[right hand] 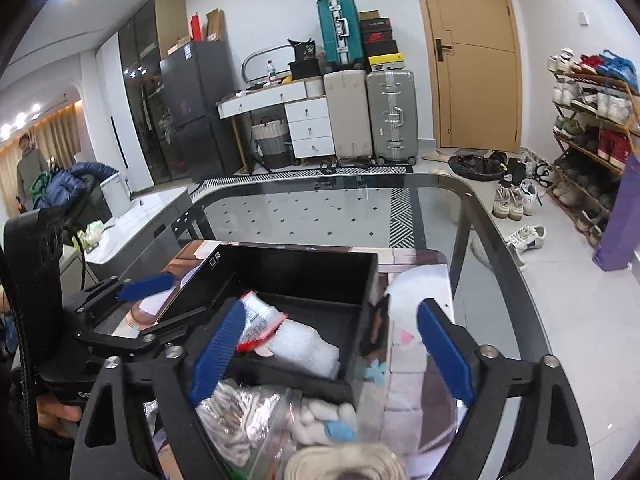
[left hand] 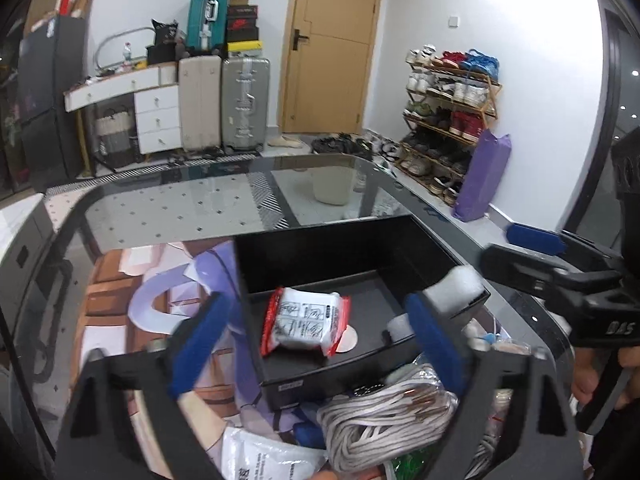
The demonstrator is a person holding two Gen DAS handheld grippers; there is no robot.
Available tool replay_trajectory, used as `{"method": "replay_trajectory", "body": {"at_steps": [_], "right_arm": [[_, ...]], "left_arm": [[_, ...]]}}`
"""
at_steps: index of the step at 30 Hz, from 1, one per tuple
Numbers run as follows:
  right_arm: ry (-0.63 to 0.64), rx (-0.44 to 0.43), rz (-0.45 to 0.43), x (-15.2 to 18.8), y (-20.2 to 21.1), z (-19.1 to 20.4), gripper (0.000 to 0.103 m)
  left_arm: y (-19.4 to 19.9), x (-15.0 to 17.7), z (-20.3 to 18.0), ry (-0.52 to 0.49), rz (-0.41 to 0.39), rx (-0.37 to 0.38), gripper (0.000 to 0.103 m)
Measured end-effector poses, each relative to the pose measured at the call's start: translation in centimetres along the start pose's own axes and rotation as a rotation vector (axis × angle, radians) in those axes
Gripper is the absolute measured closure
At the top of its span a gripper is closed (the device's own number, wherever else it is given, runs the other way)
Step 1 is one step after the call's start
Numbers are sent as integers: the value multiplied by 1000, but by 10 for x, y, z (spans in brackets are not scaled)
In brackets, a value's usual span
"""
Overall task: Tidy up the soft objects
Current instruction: 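Withdraw both grippers from the box back over the table items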
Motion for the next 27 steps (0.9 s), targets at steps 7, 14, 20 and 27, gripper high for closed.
{"method": "replay_trajectory", "body": {"at_steps": [7,14,20,27], "right_arm": [[-36,9,-28,19,33,-18,1],[-50,11,5,53,47,-30,1],[-71,1,20,70,55,-32,1],[-72,-7,35,93,66,-25,1]], "left_arm": [[22,8,12,34,-16,-21,0],[40,29,18,45,0,-46,0],[51,49,20,51,19,-61,0],[64,69,21,59,36,-58,0]]}}
Point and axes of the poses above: each gripper's, at about its wrist camera, not at the fingertips, and y roughly against the way its jaws point, z to its left, x to its underside, the point moved 3 cm from there along -y, roughly the way its jaws point, and after that the axes turned 1 degree about -y, right-handed, at the moved point
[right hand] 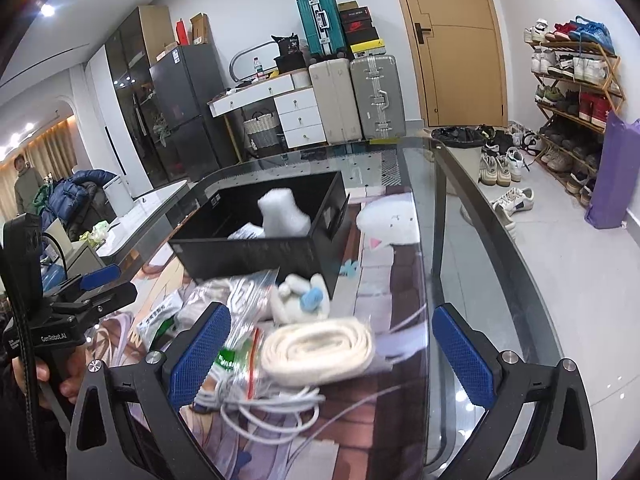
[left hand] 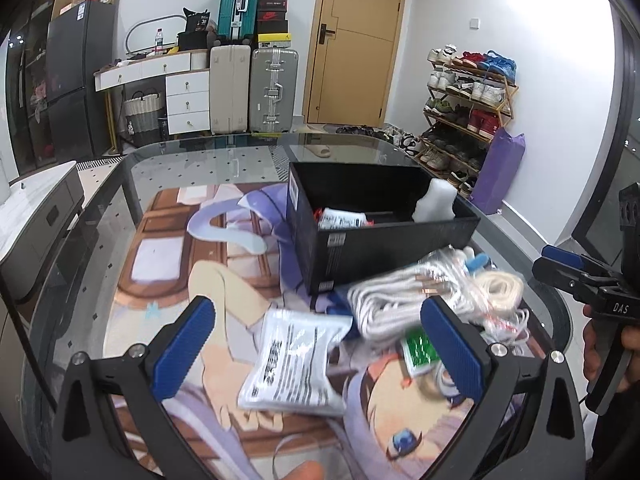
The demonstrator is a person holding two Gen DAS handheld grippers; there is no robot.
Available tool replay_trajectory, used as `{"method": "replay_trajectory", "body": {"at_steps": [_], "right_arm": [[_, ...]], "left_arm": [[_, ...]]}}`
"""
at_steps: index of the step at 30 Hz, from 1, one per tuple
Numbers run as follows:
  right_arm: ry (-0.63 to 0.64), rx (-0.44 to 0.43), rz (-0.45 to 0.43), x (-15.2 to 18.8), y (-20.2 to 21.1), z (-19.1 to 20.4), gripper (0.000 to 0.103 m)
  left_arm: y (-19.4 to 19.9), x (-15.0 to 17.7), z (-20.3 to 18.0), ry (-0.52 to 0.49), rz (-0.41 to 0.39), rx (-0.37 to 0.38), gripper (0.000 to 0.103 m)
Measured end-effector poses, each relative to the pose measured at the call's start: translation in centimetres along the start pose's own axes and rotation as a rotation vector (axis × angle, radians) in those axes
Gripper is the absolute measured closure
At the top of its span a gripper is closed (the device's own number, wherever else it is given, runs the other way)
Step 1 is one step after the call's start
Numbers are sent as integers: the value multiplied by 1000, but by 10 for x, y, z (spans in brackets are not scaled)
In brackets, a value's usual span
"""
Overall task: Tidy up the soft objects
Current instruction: 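Withdraw both grippers from the box back over the table items, then grasp the white printed packet with the left gripper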
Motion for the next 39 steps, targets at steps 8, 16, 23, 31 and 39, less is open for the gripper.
{"method": "replay_trajectory", "body": {"at_steps": [8,16,23,31,39], "right_arm": [[-15,-10,33,25,5,10,1],[-29,-25,75,46,0,21,1],[-34,-39,109,53,-10,27,1],[-28,-47,137,59,-24,34,1],[2,-24,132,59,-33,43,1]], "left_arm": [[5,18,5,7,17,-10,0],[1,29,9,-4,31,-27,0],[-18,35,13,-10,100,-45,0],[-31,36,18,4,160,-45,0],[-42,34,24,32,214,-48,0]]}}
Point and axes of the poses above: each gripper's, at about its wrist camera, not at the fingertips, and y roughly against the way its jaws point, z to its left, x to its underside, the point moved 3 cm from there along -y, roughly the way its jaws point, and after that the axes turned 1 degree about -y, right-handed, at the moved point
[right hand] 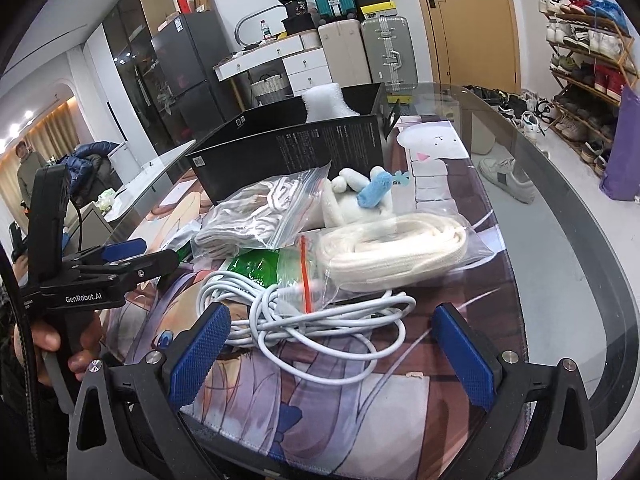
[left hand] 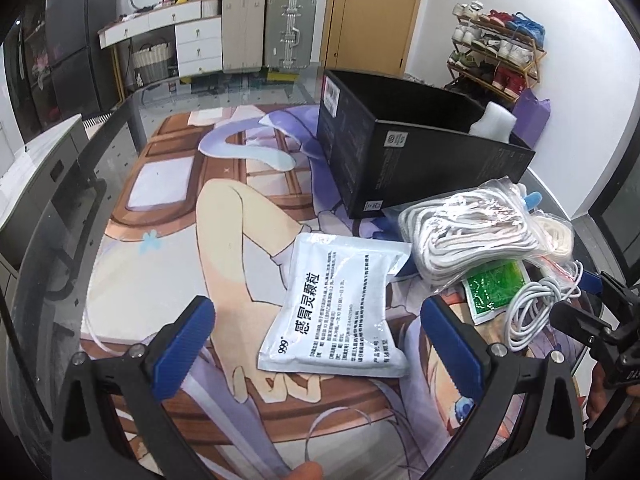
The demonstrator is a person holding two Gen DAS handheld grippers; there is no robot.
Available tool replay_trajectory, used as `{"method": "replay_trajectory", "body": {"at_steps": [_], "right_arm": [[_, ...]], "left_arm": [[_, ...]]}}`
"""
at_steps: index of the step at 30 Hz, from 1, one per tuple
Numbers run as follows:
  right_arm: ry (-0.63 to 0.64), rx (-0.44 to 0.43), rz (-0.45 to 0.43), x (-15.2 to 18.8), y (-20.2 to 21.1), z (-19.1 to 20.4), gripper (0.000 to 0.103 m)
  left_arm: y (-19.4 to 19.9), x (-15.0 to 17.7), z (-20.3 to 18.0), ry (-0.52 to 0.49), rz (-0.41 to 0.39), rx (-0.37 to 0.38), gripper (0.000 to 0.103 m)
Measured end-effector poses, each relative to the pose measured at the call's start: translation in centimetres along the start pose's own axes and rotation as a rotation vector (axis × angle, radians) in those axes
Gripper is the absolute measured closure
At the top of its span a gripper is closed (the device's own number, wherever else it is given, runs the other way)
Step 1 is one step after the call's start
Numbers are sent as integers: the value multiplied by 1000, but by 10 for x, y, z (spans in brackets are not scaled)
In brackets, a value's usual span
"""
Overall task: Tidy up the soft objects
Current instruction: 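Grasp the white printed packet with the left gripper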
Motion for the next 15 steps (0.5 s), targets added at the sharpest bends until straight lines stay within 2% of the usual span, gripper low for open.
{"method": "replay_trajectory", "body": {"at_steps": [10,15], "right_arm": [[34,17,-14,2,-5,6,1],[28,2,-23,5,-2,3,1]], "left_arm": [[-6,-4,0,-7,28,-39,0],[-10,-5,-4,-50,41,-76,5]]}}
Point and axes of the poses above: each gripper's, at about its wrist camera, not at the fingertips, and y roughly against the way its jaws point, z to its left, x to its underside, the point moved 3 cm from there along -y, roughly the way its jaws point, and after that the axes turned 1 degree about -y, right-handed, at the moved point
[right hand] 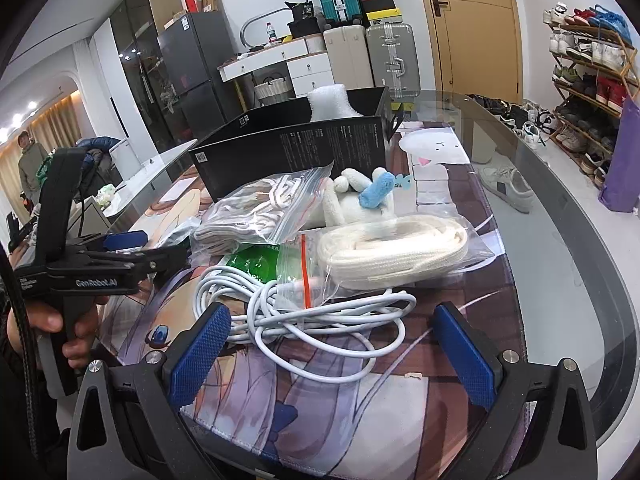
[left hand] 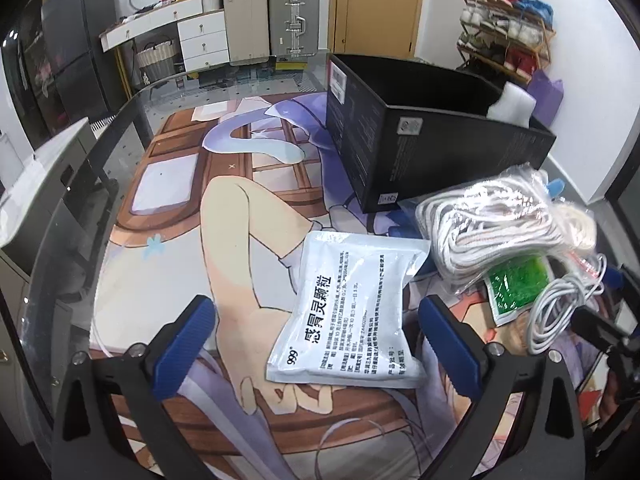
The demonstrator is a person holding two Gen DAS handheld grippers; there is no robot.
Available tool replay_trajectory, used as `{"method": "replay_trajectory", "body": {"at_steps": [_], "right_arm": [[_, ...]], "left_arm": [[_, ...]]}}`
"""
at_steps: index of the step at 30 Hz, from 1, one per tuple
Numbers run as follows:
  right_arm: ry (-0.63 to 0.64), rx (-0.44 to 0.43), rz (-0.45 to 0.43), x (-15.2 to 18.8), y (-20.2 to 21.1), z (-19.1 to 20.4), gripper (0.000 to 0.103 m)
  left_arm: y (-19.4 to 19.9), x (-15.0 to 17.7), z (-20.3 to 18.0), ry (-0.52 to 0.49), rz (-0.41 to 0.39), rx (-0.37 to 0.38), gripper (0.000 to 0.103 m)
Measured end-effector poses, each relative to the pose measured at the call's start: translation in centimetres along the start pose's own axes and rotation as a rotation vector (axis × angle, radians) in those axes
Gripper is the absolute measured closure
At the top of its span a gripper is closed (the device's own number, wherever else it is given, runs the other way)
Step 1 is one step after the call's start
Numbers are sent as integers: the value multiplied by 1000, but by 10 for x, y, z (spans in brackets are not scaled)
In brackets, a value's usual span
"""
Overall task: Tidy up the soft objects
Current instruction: 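Grasp the white printed packet with the left gripper, then grasp the coiled white cable with the right gripper while the left gripper holds the packet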
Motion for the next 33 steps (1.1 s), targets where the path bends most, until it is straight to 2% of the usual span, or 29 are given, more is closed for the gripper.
{"method": "replay_trajectory", "body": {"at_steps": [3,5,6,7,8,11,27,33], "right_arm": [[-14,-10,-5,-1,0,-1,1],[-19,-19,-8,0,1,-2,1],[-24,-24,-9,0,1,-3,1],[-27,-29,-10,0,2,-4,1],[-28,-31,-11,0,1,-4,1],[-25,-28,-11,-1,0,-2,1],[-21,-28,-16,2,1,3,1],[-9,-17,-14,1,0,5,14]], "left_arm": [[3,1,-4,-25,-19,8,16],[8,3,-10,-56,-28,30,35],[10,3,-12,-65,-29,36,40],[12,4,-14,-77,-33,43,52],[13,4,-16,-79,-34,46,57],[18,7,-19,-88,-43,49,63],[35,14,-23,-61,-100,97,67],[41,13,-22,-36,-128,110,67]]}}
Point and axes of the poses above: each gripper's, at about its wrist camera, not at the fingertips, and y roughly against the way its jaws point, z to its left, x to its underside, the point moved 3 cm from there along -y, roughly the way its jaws point, and after that the axes turned 1 degree about -y, right-handed, at the moved point
